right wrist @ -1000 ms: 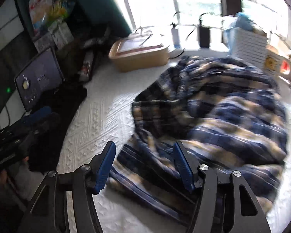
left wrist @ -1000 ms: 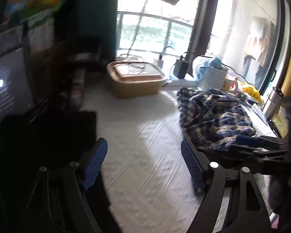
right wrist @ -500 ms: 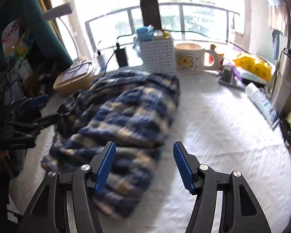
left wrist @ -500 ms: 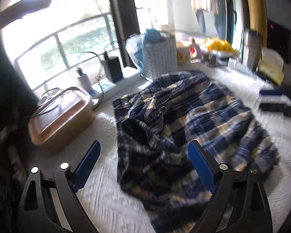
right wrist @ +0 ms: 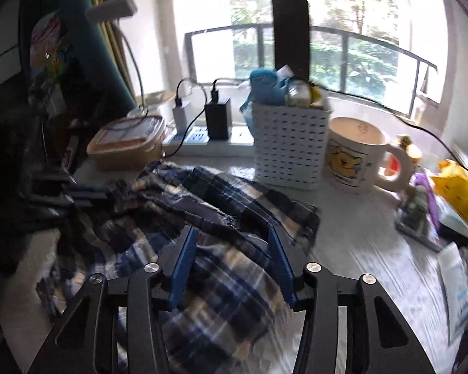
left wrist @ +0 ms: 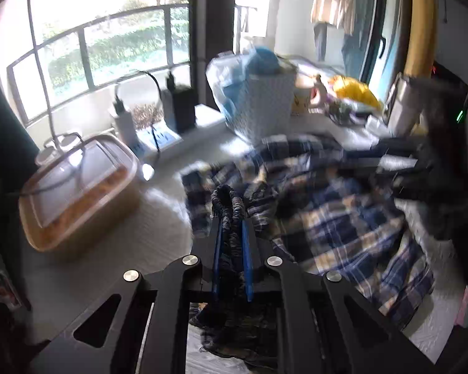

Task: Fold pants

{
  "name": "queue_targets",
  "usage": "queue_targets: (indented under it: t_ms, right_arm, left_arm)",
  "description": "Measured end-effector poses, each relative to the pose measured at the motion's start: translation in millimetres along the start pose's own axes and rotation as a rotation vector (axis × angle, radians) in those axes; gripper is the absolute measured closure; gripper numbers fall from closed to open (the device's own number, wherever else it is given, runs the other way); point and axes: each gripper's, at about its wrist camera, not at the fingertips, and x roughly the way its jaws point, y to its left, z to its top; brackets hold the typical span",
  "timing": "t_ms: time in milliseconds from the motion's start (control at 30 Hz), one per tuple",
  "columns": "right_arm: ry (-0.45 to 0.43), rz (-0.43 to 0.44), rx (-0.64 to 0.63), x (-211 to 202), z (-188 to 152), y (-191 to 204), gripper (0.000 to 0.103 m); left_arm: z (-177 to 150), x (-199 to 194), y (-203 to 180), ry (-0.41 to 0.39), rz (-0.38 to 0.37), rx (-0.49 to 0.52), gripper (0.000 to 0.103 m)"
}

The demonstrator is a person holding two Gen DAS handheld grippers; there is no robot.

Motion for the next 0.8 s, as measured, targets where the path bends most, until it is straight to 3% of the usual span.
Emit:
queue_targets:
  t_ms: [33,100,267,333,433,467,533,600,700,800]
  right_arm:
    - [0.024,0.02,-0.015,9,1,1,0.072]
    - [0.043,0.017,-0.032,19,2,2,0.094]
    - [0.032,-0.055,-0.043,19,16,1,0.096]
    - [0.029,-0.075,-0.022,20,22,-4,0.096]
    - [0.046,-0.109,-0.002,33,29,-10,0.096]
    - [0.054,-0.122,0.001,39,30,-11,0.096]
    - [0.082,-0.145,0.009,54,31,-16,0.096]
    - [0.105,-0.145,0.03,67,31,-21,0.096]
    - [0.135,-0.143,0.042,82,27,-25,0.096]
    - [0.115,-0.13,0.065,74,28,-27,0.096]
  left_arm:
    - [3,-1,4,-0.006,-0.001,-0.011,0.092]
    - [8,-2,11,-0.014,-0.017,-0.04,0.092]
    - [21,2,25,-0.054,-0.013,-0.085,0.092]
    - [23,11,29,-0.071,0.022,-0.083,0.089]
    - [20,34,37,-0.034,0.045,-0.098,0.087]
    - [19,41,37,-0.006,0.049,-0.095,0.083]
    - [15,53,36,0.039,0.093,-0.073,0.067]
    - [12,54,37,0.042,0.115,-0.069,0.045]
    - [8,52,45,0.055,0.123,-0.087,0.034]
    - [6,39,48,0.064,0.149,-0.102,0.033]
